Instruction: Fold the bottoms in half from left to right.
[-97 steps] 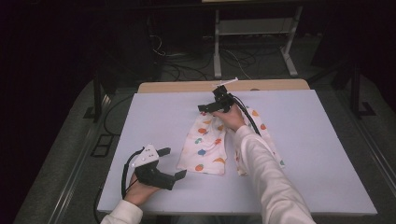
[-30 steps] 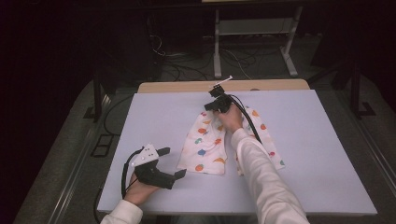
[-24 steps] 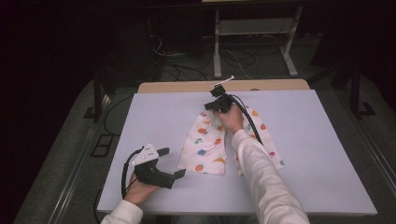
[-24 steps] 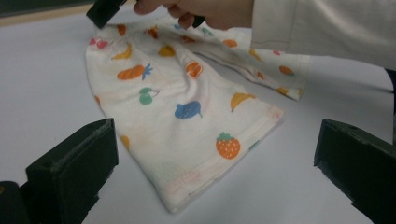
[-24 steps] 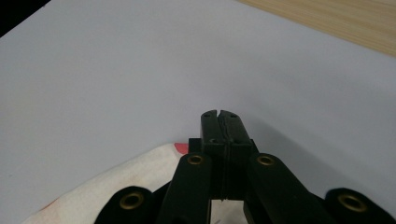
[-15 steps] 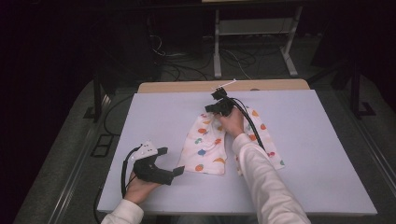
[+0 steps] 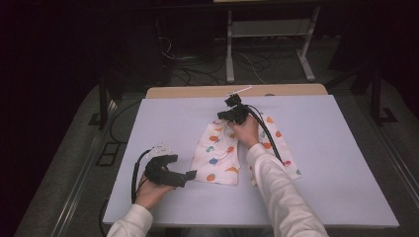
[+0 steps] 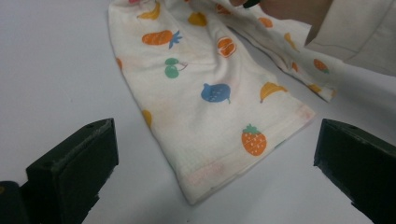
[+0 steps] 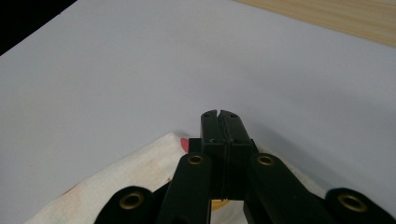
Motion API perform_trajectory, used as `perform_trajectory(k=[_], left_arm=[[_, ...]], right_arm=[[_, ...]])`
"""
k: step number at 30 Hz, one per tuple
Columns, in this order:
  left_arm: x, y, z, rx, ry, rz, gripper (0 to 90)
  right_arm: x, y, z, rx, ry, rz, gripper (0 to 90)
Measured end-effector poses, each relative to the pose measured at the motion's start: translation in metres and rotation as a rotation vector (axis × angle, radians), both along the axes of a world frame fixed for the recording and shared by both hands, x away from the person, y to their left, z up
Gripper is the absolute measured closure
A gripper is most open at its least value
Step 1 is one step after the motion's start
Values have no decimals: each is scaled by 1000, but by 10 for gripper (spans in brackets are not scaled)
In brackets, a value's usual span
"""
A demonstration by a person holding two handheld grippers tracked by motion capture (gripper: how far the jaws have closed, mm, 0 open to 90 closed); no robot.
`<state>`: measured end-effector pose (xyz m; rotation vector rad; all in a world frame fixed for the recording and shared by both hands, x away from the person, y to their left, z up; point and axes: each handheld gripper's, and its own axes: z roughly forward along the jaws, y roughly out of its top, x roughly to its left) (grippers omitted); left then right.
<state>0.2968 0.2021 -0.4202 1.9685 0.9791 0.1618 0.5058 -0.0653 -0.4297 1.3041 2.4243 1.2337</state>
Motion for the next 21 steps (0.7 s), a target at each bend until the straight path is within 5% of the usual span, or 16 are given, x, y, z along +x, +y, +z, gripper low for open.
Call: perform_trajectory(k=[9,21], left_arm=[[9,-1,-7,2,109,2,14],[15,2,-16,-6,221,33,211]], right_arm=[[-1,-2,4,12,-3,-1,885],[-2,-4,2,23,-1,-5,885]])
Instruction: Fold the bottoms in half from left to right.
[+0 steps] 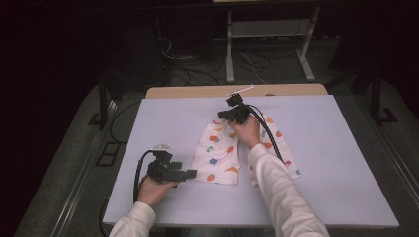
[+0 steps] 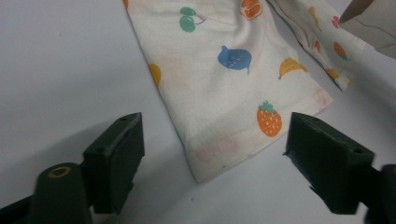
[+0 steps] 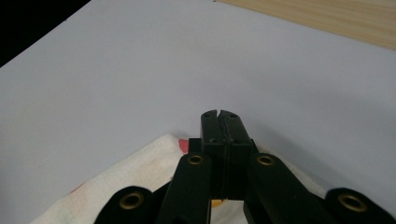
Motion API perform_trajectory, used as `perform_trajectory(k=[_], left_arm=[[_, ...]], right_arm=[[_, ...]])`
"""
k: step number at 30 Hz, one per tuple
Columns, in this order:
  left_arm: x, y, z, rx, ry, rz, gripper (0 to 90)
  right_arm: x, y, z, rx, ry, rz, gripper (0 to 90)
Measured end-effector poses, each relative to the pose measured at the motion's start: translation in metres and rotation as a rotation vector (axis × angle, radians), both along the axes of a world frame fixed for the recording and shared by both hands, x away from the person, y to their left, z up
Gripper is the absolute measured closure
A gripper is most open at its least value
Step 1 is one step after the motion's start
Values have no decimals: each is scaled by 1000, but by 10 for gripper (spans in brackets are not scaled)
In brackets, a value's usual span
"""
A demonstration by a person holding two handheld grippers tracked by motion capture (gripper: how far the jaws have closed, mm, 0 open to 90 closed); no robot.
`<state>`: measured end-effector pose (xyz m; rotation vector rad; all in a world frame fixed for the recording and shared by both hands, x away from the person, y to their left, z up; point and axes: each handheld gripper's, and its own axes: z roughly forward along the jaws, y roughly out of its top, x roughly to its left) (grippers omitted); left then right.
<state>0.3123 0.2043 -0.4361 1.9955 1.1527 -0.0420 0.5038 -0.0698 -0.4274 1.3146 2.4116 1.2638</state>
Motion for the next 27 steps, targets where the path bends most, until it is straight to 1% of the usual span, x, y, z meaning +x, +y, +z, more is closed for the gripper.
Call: perform_trajectory(k=[4,6,10,12,15,16,20,25,27], left_arm=[[0,2,-1,-23,7,-8,257],[0,3,-3,-17,13,-14,310],[1,3,-5,-13,25,-19,355],[1,4,-5,-10,28,-9,386],[1,4,-7,-1,47,-18,408],[1,4,-7,1,47,-20,417],[2,4,-8,-1,53,-22,466],[3,5,-9,-4,65,-11,533],[4,6,-9,-16,75,-15,595]], right_arm=[[0,-1,-1,0,-3,3,885],[0,-1,-1,2,-1,4,885],[0,-2,-1,5,-4,2,885],[0,-2,-1,8,-2,0,885],[-1,-1,-1,7,1,-1,885],[-1,-1,-1,9,1,0,885],[-1,0,-2,7,-3,2,885],[0,-1,-1,9,-5,3,885],[-1,-1,-1,9,-5,1,885]])
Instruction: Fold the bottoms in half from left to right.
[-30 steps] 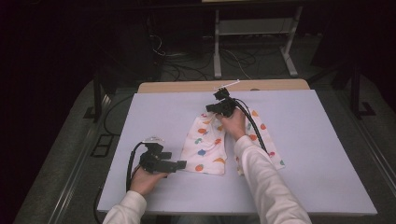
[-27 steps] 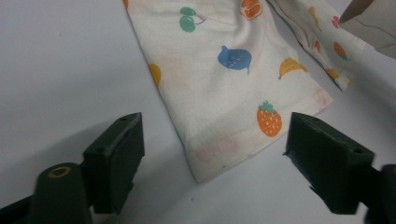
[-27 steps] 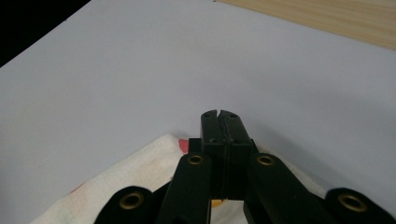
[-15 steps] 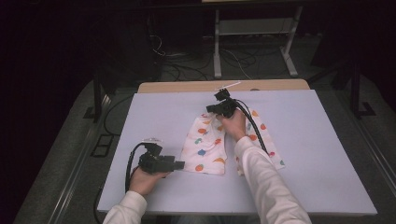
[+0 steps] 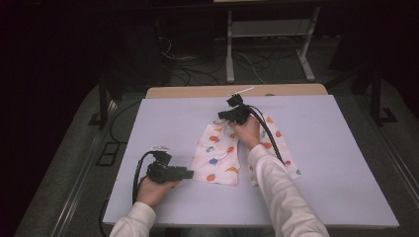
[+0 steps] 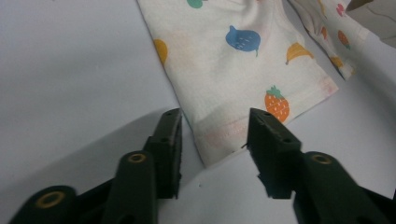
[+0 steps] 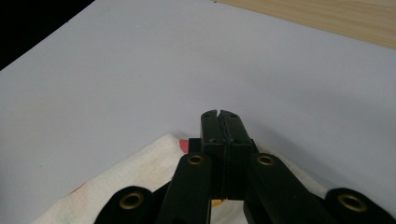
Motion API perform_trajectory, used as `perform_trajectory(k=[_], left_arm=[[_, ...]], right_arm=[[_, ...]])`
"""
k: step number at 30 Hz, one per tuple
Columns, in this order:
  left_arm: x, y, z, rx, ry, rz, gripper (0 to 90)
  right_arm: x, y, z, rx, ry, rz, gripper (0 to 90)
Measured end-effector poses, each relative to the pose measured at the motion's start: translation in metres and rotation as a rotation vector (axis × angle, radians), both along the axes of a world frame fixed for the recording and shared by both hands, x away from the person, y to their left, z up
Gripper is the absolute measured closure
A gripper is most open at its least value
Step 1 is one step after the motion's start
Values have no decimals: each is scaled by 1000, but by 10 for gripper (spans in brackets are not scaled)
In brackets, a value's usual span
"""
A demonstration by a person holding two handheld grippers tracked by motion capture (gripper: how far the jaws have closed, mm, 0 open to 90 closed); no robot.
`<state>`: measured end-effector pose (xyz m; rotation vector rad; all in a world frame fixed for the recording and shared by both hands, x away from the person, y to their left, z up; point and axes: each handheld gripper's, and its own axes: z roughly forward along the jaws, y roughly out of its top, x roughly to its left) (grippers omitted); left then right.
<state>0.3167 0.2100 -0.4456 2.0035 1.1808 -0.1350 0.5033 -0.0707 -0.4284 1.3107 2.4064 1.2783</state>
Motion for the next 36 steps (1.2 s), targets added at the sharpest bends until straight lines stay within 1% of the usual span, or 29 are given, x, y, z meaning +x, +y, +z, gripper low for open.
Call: perform_trajectory(k=[1,3,5,8,9,10,14,18,23,25,29,31,32,34,35,36], left_arm=[[0,0,0,-8,5,2,626],[1,0,-1,-3,9,-4,661],[3,0,-2,-8,25,0,694],[5,-1,-3,-17,33,-2,748],[5,-1,-4,-11,35,3,761],[5,-1,-4,-13,39,3,777],[6,-1,-4,1,36,-11,868],[6,-3,-3,15,24,-17,887],[3,-4,6,14,-12,-31,891],[2,-6,8,25,-22,-45,892],[-1,-12,13,28,-33,-75,892],[-2,-15,16,24,-45,-89,892],[-2,-17,18,13,-49,-99,892],[-3,-21,23,-40,-48,-118,892],[-4,-23,25,-46,-52,-127,891],[-4,-27,29,-37,-63,-142,892]], right_arm=[[0,0,0,1,-1,1,885],[0,0,0,1,0,1,885],[0,-1,1,0,-3,0,885],[0,-1,1,2,-3,0,885],[0,-1,1,1,-3,2,885],[0,-1,1,1,-3,2,885],[0,-1,0,4,-2,3,885],[1,-1,0,8,-3,0,885],[3,-4,1,22,-6,-7,885],[4,-6,0,30,-3,-14,885],[7,-11,0,55,6,-21,885],[7,-13,1,58,3,-20,885],[7,-14,1,61,3,-18,885],[7,-16,3,66,0,-20,885],[7,-17,4,73,2,-21,885],[7,-18,4,78,-1,-21,885]])
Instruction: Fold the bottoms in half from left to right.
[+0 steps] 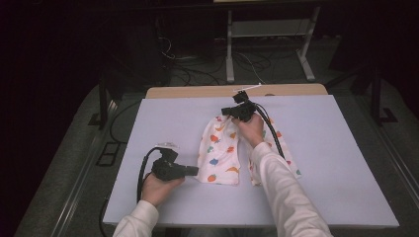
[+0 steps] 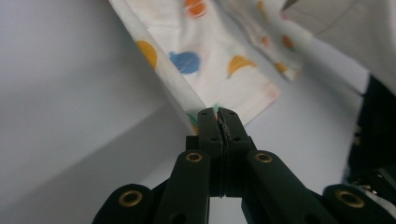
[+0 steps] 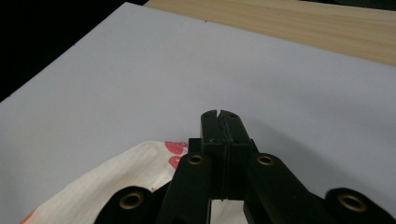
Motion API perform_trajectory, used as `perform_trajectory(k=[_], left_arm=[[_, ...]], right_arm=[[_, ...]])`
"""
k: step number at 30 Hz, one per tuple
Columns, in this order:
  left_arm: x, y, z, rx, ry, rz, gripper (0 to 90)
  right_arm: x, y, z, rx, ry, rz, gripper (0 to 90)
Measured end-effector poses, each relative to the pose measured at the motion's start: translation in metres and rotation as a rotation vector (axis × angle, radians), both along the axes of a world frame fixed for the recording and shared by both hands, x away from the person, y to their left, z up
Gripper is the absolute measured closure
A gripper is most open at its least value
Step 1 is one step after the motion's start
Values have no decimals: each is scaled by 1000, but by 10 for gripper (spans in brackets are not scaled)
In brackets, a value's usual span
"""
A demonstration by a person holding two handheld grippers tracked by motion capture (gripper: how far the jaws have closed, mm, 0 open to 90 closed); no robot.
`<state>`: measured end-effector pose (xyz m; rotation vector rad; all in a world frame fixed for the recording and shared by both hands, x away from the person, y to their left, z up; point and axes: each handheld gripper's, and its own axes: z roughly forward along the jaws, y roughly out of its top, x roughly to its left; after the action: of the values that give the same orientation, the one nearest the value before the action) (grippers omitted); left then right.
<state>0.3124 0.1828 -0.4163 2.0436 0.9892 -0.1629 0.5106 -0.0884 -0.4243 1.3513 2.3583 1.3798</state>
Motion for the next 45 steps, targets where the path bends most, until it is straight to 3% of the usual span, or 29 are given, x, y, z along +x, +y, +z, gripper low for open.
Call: perform_trajectory(k=[9,22,45], left_arm=[[0,-23,15,20,-29,-60,892],[-3,-52,26,-7,-55,-127,892],[-1,-90,29,3,-46,-204,891]], right_arm=[[-1,-11,8,7,-11,-8,885],[-2,-34,16,7,-22,-40,885],[-3,-61,17,4,-18,-67,885]])
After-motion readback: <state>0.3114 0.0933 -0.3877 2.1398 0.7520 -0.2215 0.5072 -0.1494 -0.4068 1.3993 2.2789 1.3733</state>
